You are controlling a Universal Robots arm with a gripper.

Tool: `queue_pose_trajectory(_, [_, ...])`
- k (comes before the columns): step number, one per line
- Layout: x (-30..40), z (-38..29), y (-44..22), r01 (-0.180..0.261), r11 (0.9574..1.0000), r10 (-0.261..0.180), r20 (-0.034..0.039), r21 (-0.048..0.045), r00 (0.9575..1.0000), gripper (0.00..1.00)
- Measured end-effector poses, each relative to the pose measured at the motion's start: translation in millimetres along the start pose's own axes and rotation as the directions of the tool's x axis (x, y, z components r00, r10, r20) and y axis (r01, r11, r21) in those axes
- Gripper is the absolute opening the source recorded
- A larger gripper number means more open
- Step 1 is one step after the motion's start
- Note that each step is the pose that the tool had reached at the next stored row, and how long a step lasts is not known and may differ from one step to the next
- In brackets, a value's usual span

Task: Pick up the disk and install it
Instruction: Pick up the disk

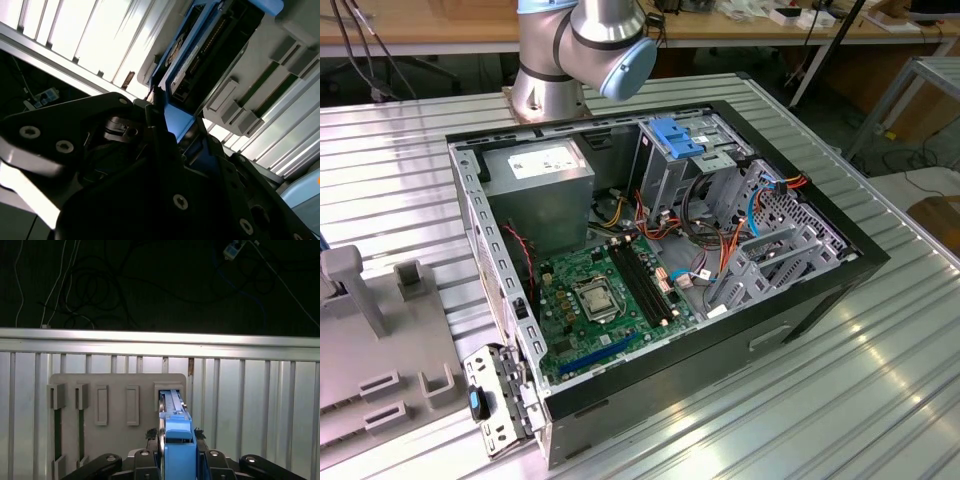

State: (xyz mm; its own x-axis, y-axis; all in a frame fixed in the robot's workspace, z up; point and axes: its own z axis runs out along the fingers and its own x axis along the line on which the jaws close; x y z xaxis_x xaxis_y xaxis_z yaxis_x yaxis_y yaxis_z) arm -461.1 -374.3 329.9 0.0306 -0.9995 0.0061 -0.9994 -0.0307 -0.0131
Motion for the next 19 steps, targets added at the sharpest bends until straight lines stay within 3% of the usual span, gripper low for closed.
queue_pose_trajectory(4, [0.1,-13.6,-0.2,0.0,1.0,0.0,0.0004,0.0002,1.0,0.36])
queue_pose_trajectory(11, [0.3,-45.3,-0.6,0.0,1.0,0.0,0.0004,0.0001,1.0,0.36])
queue_pose_trajectory(14, [0.4,-68.3,-0.9,0.0,1.0,0.0,0.0005,0.0001,1.0,0.36])
queue_pose_trajectory(19, [0.6,-93.4,-1.2,0.0,1.0,0.0,0.0004,0.0001,1.0,0.36])
